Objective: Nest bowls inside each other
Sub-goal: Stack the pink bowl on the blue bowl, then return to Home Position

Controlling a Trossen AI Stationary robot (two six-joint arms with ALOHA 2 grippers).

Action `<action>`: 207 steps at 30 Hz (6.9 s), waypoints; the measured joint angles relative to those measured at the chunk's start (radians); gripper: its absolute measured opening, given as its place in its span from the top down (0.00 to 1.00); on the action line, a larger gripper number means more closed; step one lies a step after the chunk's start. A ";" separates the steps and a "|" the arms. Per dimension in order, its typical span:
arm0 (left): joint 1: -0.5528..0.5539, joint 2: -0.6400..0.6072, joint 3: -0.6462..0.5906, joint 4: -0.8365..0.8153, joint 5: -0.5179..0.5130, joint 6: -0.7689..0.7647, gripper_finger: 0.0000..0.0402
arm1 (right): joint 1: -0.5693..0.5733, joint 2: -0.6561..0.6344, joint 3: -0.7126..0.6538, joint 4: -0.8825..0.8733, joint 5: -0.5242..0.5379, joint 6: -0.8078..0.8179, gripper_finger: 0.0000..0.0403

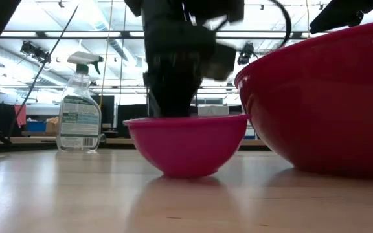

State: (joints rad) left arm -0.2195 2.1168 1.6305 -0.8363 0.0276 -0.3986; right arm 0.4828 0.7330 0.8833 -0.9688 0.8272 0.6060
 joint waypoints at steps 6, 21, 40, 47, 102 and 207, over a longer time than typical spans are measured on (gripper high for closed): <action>0.007 -0.070 -0.006 -0.078 -0.034 0.039 0.97 | 0.000 0.000 0.000 0.003 -0.009 0.000 0.66; 0.059 -0.267 -0.001 0.540 0.037 0.211 0.97 | 0.000 0.000 0.000 0.019 -0.019 -0.007 0.66; 0.090 0.154 0.225 0.581 -0.079 0.251 0.97 | 0.001 0.000 0.000 0.152 0.044 -0.112 0.66; 0.068 0.175 0.291 0.513 -0.147 0.374 0.96 | 0.001 0.000 0.000 0.153 0.043 -0.109 0.66; -0.093 -0.607 -0.441 0.465 -0.542 0.478 0.91 | 0.140 -0.020 -0.041 0.176 0.167 -0.076 0.66; -0.273 -2.072 -1.623 0.928 -0.502 0.236 0.93 | 0.051 -0.729 -0.877 1.323 0.061 -0.451 0.80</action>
State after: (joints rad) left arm -0.4923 0.0452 0.0078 0.0921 -0.4747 -0.1627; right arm 0.5335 0.0040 0.0059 0.3542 0.8886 0.1547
